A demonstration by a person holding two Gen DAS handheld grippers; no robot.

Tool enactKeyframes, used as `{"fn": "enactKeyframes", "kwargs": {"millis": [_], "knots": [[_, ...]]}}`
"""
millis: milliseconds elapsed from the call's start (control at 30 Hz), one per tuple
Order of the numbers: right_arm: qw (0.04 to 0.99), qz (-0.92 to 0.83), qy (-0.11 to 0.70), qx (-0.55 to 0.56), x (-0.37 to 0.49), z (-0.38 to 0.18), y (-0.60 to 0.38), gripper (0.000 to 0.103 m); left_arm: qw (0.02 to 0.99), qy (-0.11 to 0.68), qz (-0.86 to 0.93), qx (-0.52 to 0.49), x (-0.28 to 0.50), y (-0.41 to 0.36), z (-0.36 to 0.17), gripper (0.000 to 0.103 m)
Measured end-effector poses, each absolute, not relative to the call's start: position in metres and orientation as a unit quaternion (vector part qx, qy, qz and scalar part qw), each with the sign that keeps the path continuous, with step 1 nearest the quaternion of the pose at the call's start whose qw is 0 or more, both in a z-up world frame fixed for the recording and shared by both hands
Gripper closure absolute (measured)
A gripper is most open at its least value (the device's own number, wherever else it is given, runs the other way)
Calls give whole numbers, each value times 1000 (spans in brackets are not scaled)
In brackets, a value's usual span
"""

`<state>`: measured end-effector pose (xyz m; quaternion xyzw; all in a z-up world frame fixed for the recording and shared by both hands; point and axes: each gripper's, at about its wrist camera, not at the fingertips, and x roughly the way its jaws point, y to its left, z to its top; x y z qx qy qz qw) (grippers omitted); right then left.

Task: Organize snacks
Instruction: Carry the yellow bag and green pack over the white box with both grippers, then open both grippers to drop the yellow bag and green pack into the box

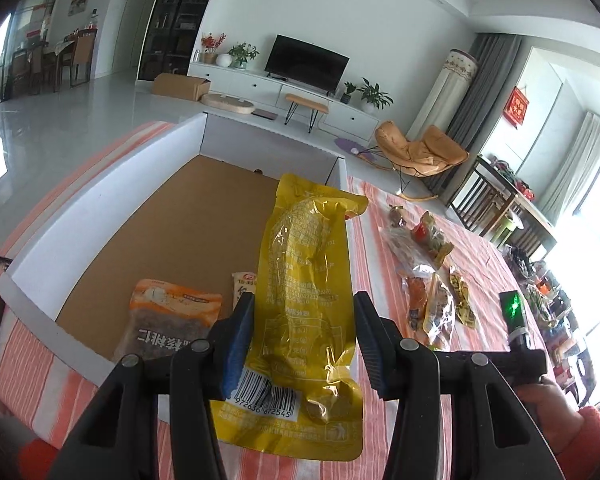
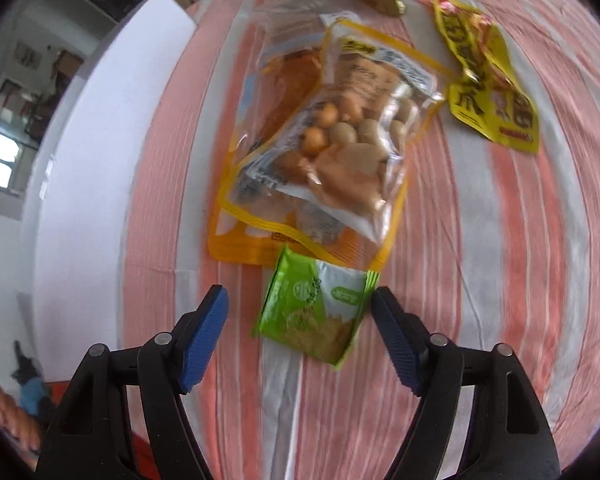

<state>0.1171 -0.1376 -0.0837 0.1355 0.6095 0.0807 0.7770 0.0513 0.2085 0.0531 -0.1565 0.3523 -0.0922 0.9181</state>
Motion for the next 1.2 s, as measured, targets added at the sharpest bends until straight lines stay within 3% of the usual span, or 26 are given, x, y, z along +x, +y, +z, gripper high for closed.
{"fn": "enactKeyframes", "kwargs": {"millis": [100, 167, 233, 367, 467, 700, 767, 800, 833, 867, 933, 1200], "knots": [[789, 70, 609, 37, 116, -85, -111, 26, 917, 356, -84, -160, 50, 211, 46, 54], [792, 73, 605, -43, 110, -88, -95, 42, 916, 358, -81, -161, 48, 214, 43, 54], [791, 89, 603, -58, 102, -85, -96, 48, 914, 361, -79, -166, 48, 219, 39, 54], [803, 106, 587, 1, 95, -60, -118, 48, 915, 359, -74, -172, 50, 227, 40, 54], [819, 163, 546, 75, 97, -8, -114, 48, 916, 357, -61, -175, 58, 239, 44, 55], [827, 314, 461, 77, 128, 88, 18, 47, 913, 378, -12, -151, 89, 265, 36, 54], [820, 340, 455, 72, 131, 88, 60, 40, 909, 393, 2, -135, 98, 268, 29, 53], [810, 354, 462, 70, 135, 83, 77, 36, 906, 402, 16, -128, 101, 270, 24, 52], [804, 361, 468, 71, 133, 79, 86, 28, 905, 406, 33, -123, 104, 273, 20, 38], [799, 361, 475, 76, 135, 72, 95, 27, 905, 406, 48, -120, 104, 276, 17, 16], [798, 360, 476, 88, 133, 62, 95, 27, 910, 390, 66, -122, 99, 280, 16, 1], [877, 243, 414, 7, 93, 27, -23, 24, 924, 344, -27, -162, 67, 233, 33, 1]]}}
